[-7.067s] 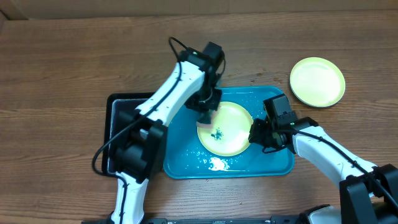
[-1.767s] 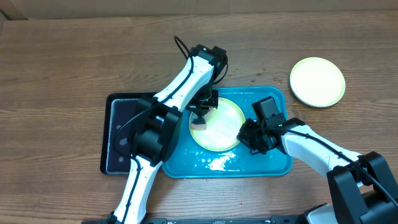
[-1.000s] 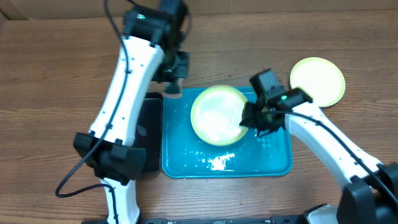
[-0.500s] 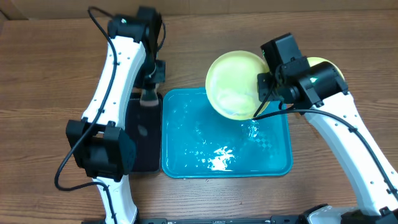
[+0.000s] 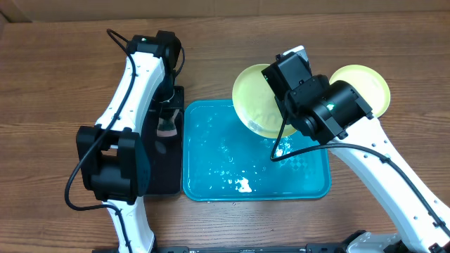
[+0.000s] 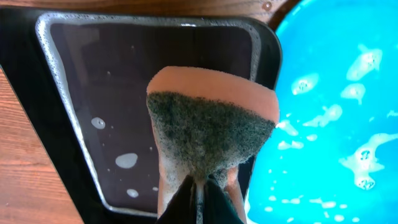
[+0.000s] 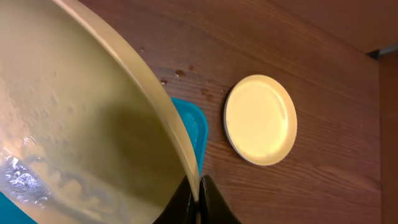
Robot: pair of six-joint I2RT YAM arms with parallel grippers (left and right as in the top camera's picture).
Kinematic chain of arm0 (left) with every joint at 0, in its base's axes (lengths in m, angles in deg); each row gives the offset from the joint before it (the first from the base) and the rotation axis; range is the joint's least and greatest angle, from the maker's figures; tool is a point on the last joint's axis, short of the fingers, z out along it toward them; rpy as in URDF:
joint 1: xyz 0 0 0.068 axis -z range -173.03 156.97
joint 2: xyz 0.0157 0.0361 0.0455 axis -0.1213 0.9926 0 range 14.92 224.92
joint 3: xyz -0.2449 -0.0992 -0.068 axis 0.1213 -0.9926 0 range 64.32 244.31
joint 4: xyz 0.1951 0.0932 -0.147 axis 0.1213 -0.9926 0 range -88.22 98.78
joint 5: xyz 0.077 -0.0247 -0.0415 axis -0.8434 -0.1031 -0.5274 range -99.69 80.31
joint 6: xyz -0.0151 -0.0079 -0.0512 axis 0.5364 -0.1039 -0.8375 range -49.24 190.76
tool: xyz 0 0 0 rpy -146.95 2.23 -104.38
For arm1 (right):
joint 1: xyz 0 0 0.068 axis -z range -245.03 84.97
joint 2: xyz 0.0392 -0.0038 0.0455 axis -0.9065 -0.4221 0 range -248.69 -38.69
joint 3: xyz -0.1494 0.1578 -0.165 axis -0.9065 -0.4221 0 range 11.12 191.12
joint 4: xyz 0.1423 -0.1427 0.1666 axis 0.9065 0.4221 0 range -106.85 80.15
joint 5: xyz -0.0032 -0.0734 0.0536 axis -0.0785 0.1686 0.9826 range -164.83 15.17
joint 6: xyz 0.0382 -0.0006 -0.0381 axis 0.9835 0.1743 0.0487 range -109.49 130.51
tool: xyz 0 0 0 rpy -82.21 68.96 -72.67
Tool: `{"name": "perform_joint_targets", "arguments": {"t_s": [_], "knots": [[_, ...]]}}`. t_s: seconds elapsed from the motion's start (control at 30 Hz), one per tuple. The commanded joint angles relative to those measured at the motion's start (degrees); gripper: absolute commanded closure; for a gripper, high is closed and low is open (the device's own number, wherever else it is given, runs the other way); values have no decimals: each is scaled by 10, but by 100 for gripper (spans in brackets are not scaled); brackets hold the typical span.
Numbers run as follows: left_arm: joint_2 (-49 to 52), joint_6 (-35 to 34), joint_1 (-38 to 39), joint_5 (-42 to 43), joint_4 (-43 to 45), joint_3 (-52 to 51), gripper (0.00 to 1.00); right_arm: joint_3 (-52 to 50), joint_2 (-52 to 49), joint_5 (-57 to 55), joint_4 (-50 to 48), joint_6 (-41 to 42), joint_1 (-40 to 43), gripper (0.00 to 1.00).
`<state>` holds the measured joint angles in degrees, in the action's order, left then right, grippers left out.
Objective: Clean dirty plates on tray and stack at the side
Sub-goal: 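Carry the second yellow plate right toward the stacked plates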
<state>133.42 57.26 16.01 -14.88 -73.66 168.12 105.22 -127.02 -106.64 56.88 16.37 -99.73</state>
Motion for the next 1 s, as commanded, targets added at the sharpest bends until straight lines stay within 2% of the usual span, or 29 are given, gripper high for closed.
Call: {"name": "perform_joint_targets", "arguments": {"t_s": [0.0,0.27,0.6,0.77,0.87,0.97], "knots": [[-24,-2,-11,-8,17,-17,95,16,13,-24,9,23,0,96],[-89,-47,-21,-58,151,-182,95,16,13,-13,20,31,0,96],[-294,-65,-22,-73,321,-410,95,14,6,21,24,39,0,96],[-305,-74,-24,-70,349,-452,96,0,-23,0,20,52,0,96],[-304,-80,-24,-70,353,-455,96,-4,-52,-85,18,83,-3,96],[-304,-80,-24,-70,356,-455,95,-4,-70,-135,12,75,-12,96]]}}
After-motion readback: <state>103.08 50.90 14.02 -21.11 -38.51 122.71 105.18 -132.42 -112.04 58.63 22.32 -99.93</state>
